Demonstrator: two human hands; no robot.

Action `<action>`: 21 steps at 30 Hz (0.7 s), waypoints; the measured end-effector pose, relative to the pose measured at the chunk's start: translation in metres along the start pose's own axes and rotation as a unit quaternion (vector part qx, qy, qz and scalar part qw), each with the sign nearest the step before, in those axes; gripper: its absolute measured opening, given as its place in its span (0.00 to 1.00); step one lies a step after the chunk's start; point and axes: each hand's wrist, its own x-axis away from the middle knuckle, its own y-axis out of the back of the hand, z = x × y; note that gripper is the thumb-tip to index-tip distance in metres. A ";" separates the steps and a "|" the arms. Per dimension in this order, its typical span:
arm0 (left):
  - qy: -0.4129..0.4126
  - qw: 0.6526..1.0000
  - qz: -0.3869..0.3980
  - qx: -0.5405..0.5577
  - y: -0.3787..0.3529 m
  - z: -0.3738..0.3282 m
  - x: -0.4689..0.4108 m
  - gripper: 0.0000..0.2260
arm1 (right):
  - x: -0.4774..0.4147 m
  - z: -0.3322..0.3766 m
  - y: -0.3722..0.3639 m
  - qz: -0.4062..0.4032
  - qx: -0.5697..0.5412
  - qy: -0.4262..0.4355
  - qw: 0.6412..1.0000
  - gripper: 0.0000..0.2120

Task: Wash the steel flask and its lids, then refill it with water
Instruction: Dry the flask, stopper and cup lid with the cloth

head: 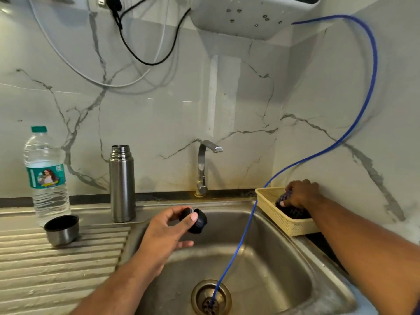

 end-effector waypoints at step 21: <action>-0.067 0.895 -0.220 -0.381 0.110 -0.035 -0.018 0.16 | 0.198 0.167 -0.065 -0.003 -0.307 0.345 0.887 0.03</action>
